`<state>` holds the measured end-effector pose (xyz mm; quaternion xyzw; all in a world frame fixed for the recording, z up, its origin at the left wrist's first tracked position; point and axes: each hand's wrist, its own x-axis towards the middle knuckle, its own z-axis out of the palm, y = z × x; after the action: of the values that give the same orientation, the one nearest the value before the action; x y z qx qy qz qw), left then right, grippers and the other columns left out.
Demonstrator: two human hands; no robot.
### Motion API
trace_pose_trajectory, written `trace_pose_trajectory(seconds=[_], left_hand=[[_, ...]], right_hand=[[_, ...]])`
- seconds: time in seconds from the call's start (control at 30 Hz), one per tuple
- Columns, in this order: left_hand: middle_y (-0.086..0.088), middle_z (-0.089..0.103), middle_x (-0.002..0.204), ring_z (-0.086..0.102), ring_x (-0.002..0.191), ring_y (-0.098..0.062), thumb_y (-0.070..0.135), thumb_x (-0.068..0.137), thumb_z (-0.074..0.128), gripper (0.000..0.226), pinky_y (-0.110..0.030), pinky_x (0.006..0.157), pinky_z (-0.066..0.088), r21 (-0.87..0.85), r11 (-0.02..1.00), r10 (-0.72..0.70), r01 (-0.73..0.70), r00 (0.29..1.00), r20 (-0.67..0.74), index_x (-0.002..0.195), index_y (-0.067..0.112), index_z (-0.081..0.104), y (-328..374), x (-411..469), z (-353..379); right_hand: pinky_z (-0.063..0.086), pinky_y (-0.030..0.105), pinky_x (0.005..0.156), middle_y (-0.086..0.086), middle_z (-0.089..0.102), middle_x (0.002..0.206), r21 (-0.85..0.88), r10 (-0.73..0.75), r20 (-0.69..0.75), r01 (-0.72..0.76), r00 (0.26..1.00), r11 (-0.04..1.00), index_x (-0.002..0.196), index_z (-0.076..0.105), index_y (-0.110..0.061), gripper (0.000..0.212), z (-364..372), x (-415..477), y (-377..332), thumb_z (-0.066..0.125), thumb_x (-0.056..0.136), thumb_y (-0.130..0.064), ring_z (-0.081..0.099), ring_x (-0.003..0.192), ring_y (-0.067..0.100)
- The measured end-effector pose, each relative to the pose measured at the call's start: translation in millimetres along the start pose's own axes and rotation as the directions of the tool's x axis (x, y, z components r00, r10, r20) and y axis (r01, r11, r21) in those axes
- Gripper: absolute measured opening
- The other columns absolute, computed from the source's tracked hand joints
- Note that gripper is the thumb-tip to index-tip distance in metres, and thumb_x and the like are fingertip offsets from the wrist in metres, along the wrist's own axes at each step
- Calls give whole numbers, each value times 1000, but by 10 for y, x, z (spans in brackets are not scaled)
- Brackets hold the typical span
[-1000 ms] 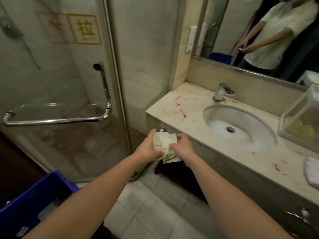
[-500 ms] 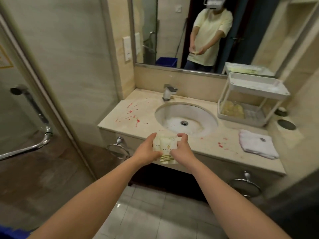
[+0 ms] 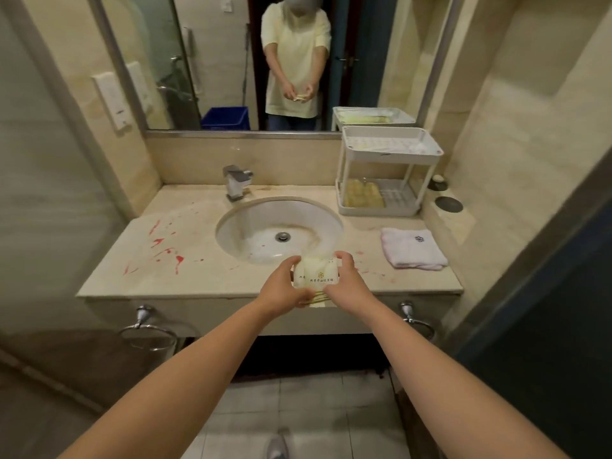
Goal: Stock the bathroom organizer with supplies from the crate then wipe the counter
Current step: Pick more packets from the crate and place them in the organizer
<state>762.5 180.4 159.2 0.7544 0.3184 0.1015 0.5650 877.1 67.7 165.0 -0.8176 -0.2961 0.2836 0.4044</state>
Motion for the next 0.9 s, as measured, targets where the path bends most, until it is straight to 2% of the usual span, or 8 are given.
trace_pose_trajectory(seconds=[0.13, 0.27, 0.37, 0.43, 0.63, 0.77, 0.9], left_hand=[[-3, 56, 100, 65, 81, -16, 3, 82, 72, 77, -27, 59, 58, -1, 1000, 13, -13, 998, 66, 147, 17, 32, 121, 469, 64], [-3, 57, 98, 66, 81, -19, 8, 85, 69, 72, -31, 63, 60, -2, 1000, 17, -17, 994, 109, 146, 17, 32, 260, 976, 125], [-4, 58, 95, 66, 80, -18, 9, 87, 68, 70, -32, 63, 60, -12, 1000, 28, -27, 991, 134, 146, 16, 32, 385, 1340, 194], [-4, 58, 94, 65, 80, -18, 9, 87, 67, 69, -32, 63, 60, -3, 999, 46, -46, 988, 147, 146, 15, 32, 466, 1550, 253], [-8, 60, 99, 67, 86, -24, 9, 89, 65, 67, -39, 69, 61, 32, 994, 96, -105, 973, 212, 146, 18, 31, 623, 2031, 429], [-5, 59, 104, 65, 91, -22, 11, 88, 67, 70, -36, 76, 58, 106, 974, 159, -200, 939, 306, 147, 22, 32, 645, 2270, 531], [-4, 59, 108, 64, 91, -18, 11, 81, 75, 85, -30, 79, 56, 158, 954, 180, -256, 907, 381, 150, 24, 28, 663, 2541, 620]], right_hand=[[54, 36, 84, 1, 47, 139, -45, 18, 4, -18, 1000, 999, 155, -1, -30, 98, -219, 233, 0, 54, 79, -1, 58, 108, 23], [55, 31, 67, 1, 49, 135, -35, 78, -14, -78, 997, 996, 154, -10, -33, 109, -409, 508, -36, 57, 77, 3, 62, 96, 19], [55, 26, 65, -10, 54, 112, -8, 108, -57, -109, 993, 994, 155, -7, -28, 110, -581, 751, -38, 65, 77, 1, 62, 90, 12], [51, 18, 57, -16, 53, 103, 9, 132, -80, -132, 988, 991, 156, -5, -26, 113, -696, 885, -22, 69, 75, 0, 60, 88, 7], [53, 27, 64, 3, 53, 129, 36, 128, -146, -124, 981, 992, 156, 4, -24, 112, -917, 1196, 114, 74, 72, 0, 62, 102, 21], [50, 25, 65, 3, 50, 132, 56, 124, -198, -115, 972, 992, 156, 15, -25, 107, -998, 1390, 272, 74, 71, 0, 60, 107, 22], [48, 19, 65, -3, 47, 132, 109, 131, -231, -108, 964, 988, 152, 26, -28, 102, -1104, 1618, 442, 77, 68, 0, 58, 109, 18]])
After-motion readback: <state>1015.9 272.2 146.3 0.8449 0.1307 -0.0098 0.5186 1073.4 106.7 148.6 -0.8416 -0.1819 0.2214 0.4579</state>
